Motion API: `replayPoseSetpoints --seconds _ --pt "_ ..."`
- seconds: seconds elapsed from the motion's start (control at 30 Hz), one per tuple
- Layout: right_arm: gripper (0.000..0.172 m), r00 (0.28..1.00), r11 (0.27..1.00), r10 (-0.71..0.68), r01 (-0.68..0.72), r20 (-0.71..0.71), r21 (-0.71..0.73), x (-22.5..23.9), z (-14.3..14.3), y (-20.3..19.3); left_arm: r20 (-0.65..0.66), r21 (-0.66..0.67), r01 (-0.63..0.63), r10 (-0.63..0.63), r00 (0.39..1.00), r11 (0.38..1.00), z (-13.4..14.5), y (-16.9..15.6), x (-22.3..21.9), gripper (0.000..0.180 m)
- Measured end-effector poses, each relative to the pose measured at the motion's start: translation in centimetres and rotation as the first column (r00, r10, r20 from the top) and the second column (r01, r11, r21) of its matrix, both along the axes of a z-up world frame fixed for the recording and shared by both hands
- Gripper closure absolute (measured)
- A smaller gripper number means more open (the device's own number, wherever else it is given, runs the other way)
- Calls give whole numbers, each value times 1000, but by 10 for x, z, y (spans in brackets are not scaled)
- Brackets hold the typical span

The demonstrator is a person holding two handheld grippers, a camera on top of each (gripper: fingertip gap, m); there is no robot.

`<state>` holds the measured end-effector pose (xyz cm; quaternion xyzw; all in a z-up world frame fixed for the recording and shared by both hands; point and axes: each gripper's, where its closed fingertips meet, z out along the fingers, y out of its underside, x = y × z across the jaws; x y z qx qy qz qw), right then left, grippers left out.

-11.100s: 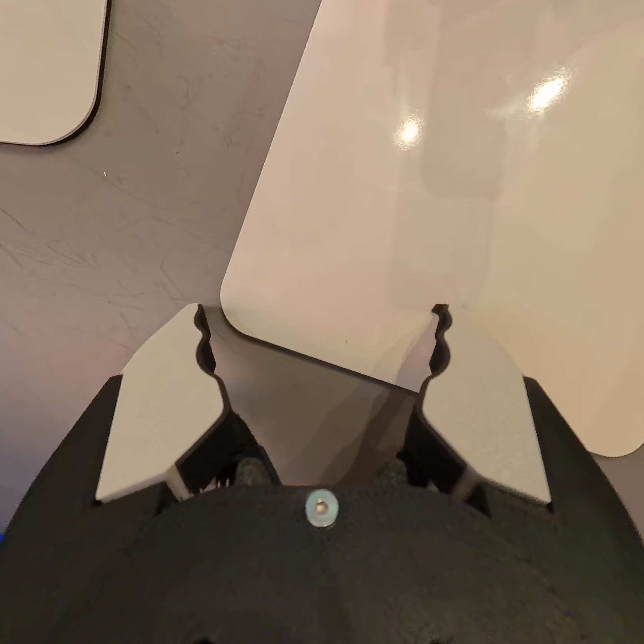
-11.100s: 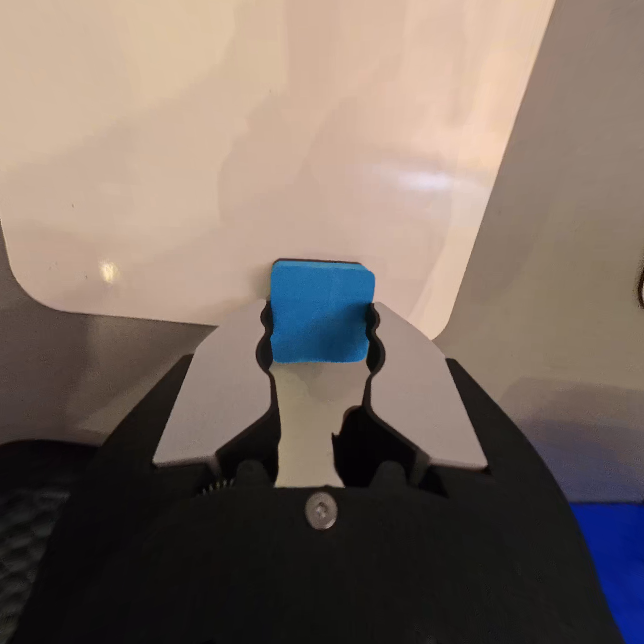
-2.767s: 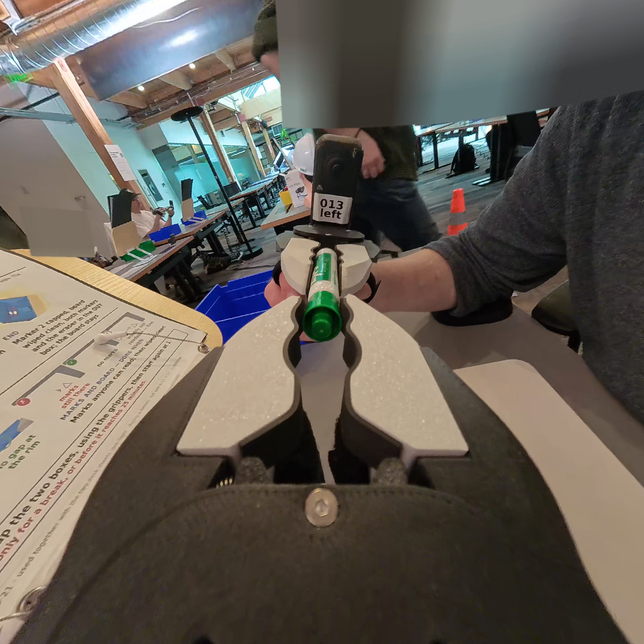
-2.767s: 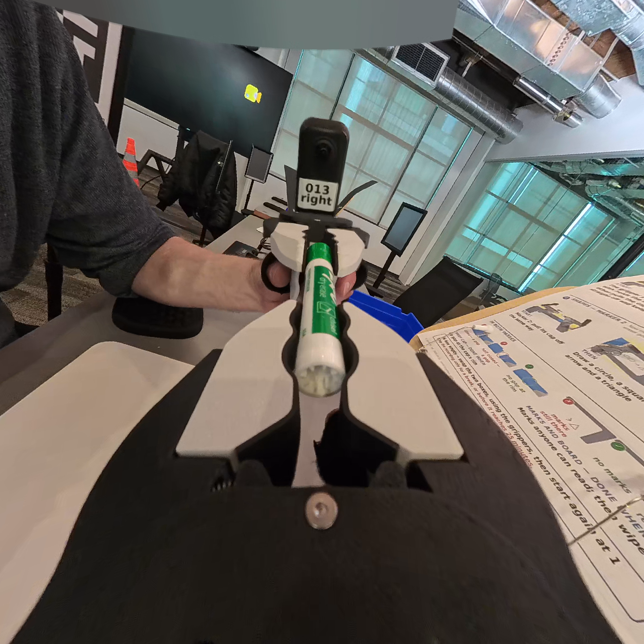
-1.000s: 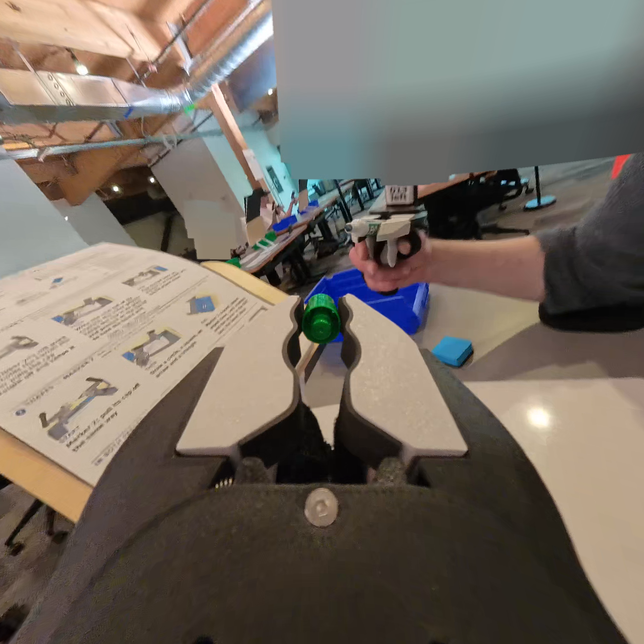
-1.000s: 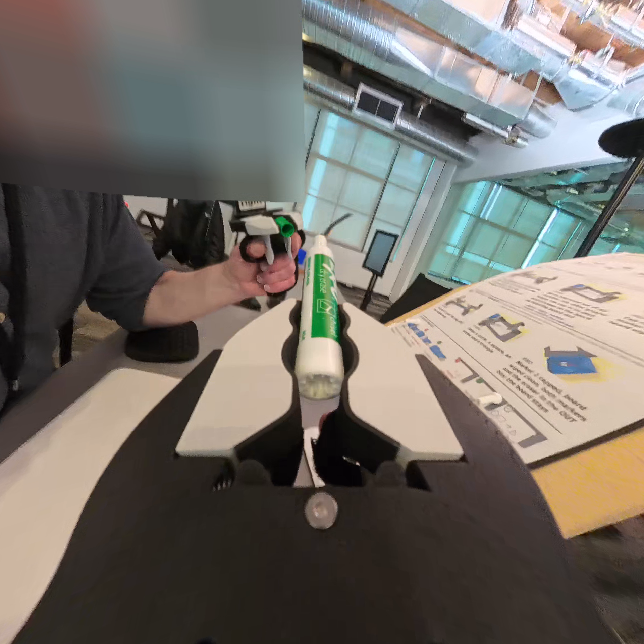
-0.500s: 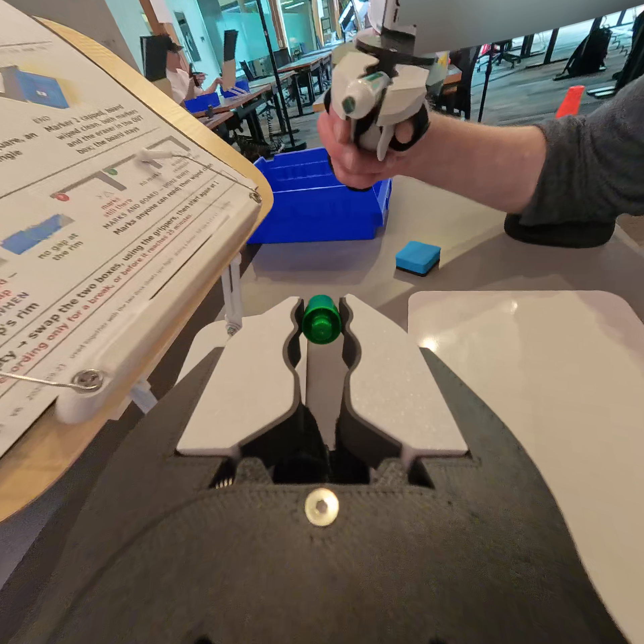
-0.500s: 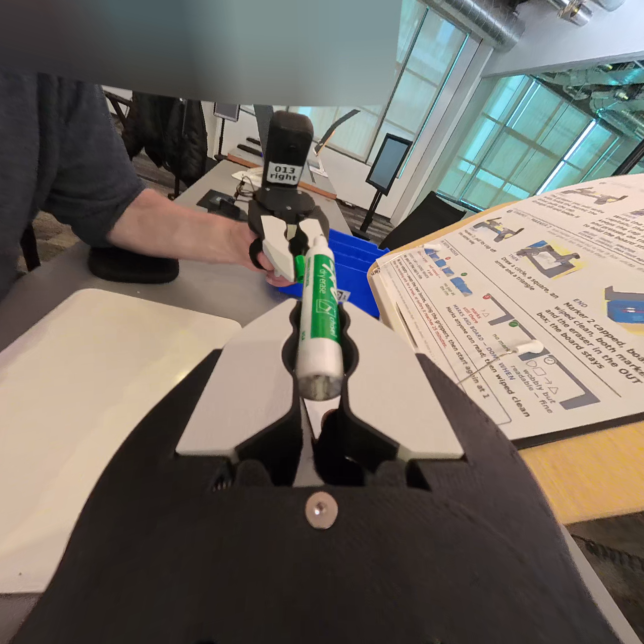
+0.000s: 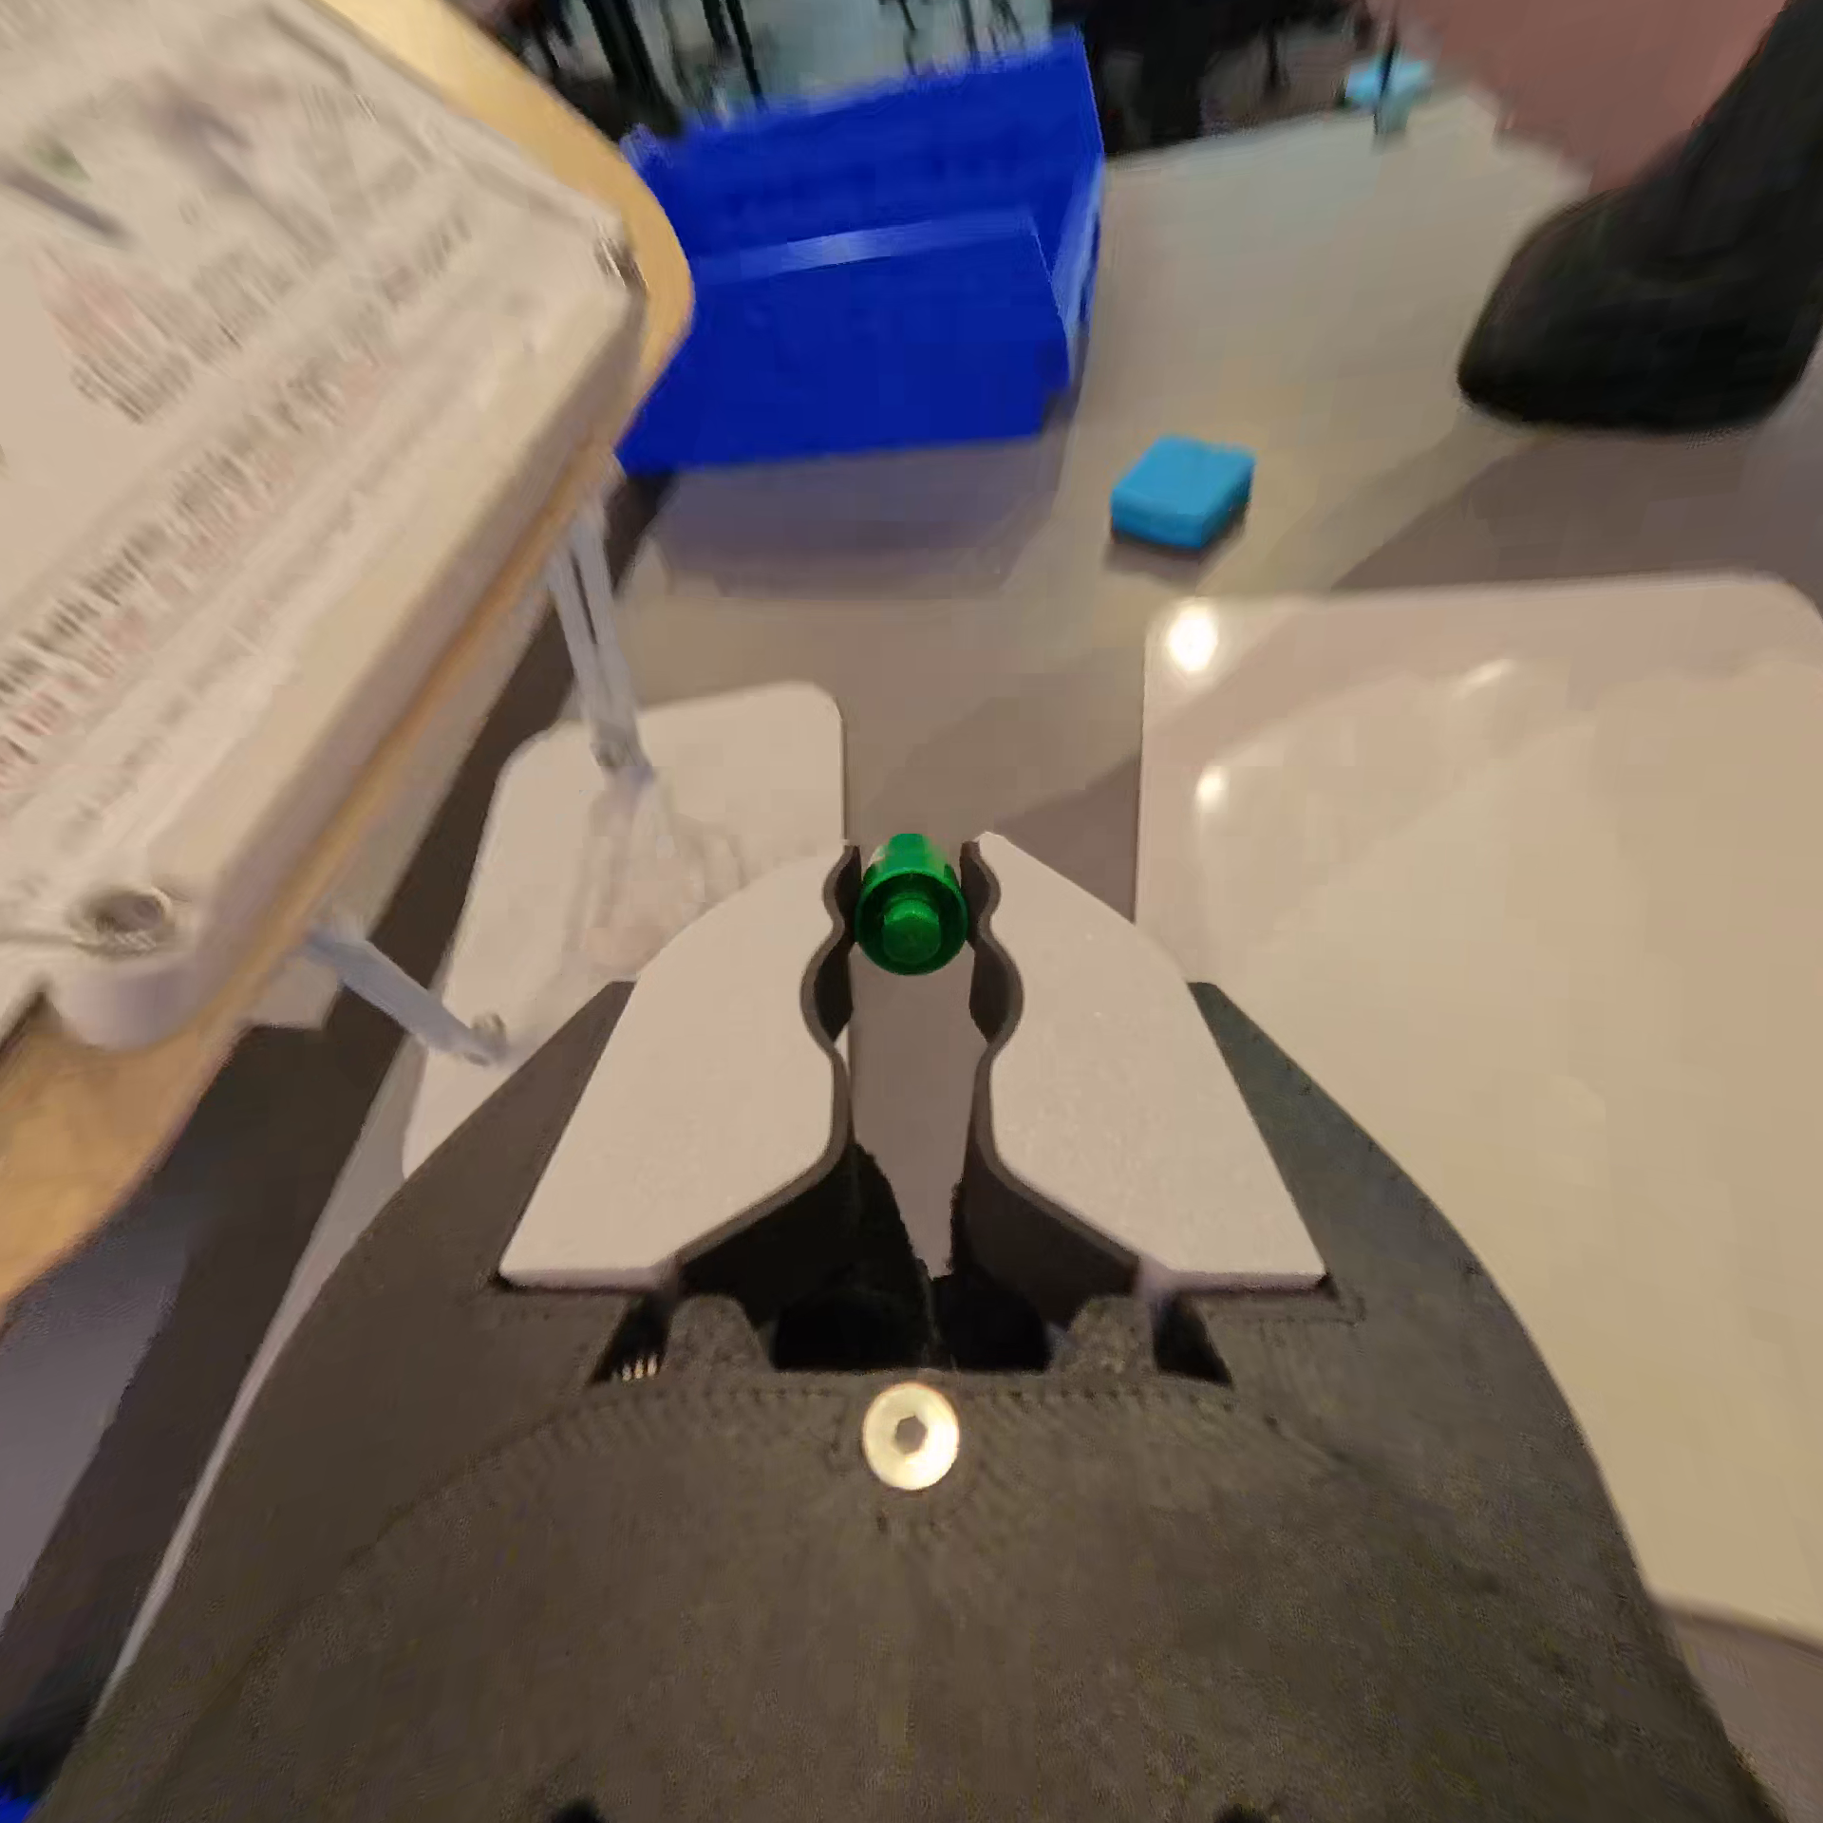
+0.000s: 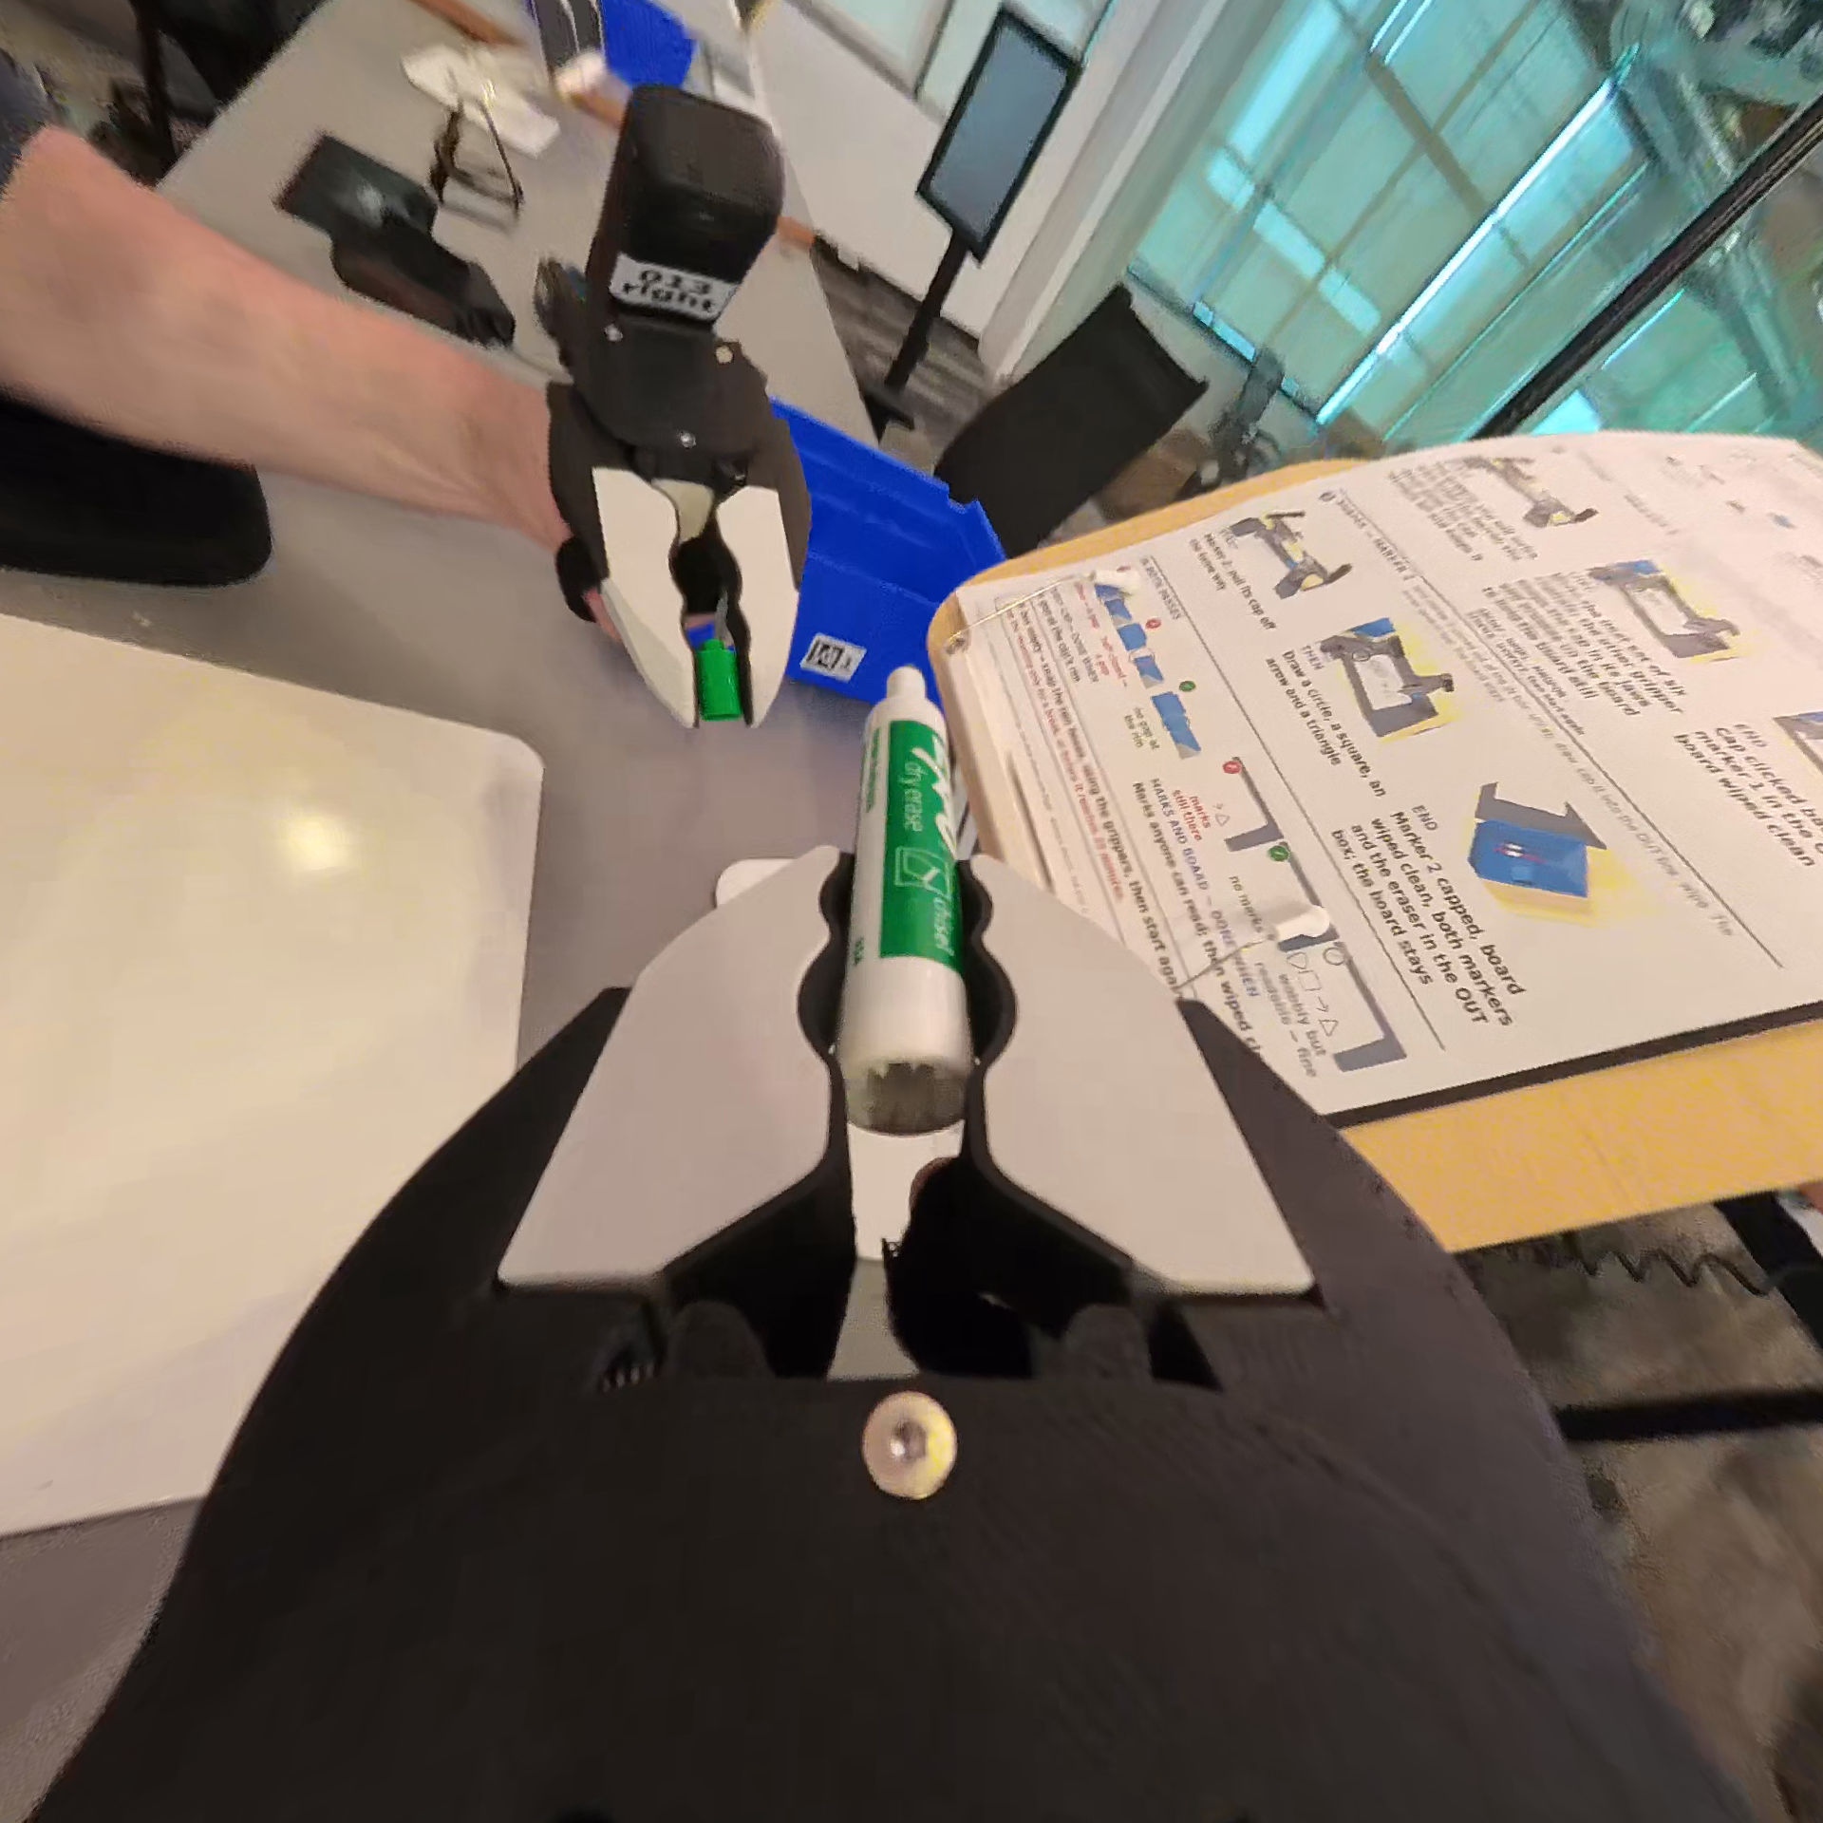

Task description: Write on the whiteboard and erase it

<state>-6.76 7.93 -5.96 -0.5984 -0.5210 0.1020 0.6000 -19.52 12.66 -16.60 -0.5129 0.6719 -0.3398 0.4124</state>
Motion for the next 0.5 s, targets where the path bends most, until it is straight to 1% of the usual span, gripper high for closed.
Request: replayPoseSetpoints --seconds 0.07,0.17,0.27,0.33,0.43,0.5 --pt "151 996 999 -41 41 78 -6 -6 0 -8 -68 -3 29 -29 997 1000 -15 -3 -13 161" --pt "151 977 996 -89 93 192 -16 -18 -4 -23 -113 -34 81 -84 990 996 -29 -12 -32 161" --pt "151 963 991 -89 110 255 -72 -40 -15 -40 -176 -87 137 -151 973 987 -45 -20 -44 161" --pt "151 935 986 -100 139 340 -92 -51 -29 -47 -219 -127 182 -207 954 975 -60 -29 -47 161" --pt "151 913 978 -44 123 405 -170 -77 -53 -63 -299 -125 183 -213 930 975 -82 -30 -50 161" --pt "151 883 971 -32 137 468 -193 -85 -70 -68 -346 -130 163 -199 917 978 -93 -27 -54 161"
